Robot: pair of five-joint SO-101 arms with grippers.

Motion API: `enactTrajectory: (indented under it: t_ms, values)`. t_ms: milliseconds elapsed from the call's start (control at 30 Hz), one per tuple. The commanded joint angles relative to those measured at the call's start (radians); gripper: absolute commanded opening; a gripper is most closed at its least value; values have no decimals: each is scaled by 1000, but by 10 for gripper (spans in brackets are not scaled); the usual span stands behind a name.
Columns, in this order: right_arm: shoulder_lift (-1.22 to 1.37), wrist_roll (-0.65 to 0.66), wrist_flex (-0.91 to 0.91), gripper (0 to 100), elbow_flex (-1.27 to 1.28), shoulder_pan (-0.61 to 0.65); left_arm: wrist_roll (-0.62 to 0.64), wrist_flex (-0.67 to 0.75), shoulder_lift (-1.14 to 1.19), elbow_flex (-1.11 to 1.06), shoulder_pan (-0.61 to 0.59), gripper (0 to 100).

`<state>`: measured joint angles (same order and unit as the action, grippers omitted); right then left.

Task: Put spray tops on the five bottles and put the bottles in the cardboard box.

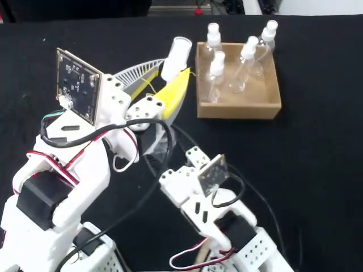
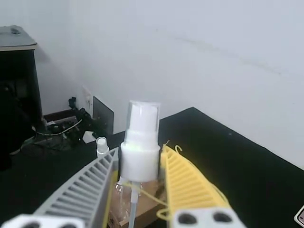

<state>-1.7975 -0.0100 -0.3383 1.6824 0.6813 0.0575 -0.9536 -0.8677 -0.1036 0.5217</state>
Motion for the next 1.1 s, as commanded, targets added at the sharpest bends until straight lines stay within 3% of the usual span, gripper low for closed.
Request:
enactTrajectory:
  t_ms: [0, 500, 700, 1067]
  values:
    - [-119, -6, -5, 162, -12, 5, 12, 2, -12, 51, 8, 68]
    - [-119, -6, -5, 162, -12, 5, 14, 12, -9, 99, 10, 68]
    - [-119, -6, -5, 162, -12, 5, 15, 6, -11, 87, 93, 68]
    - [-119, -6, -5, 162, -12, 5, 11, 12, -11, 5, 56, 68]
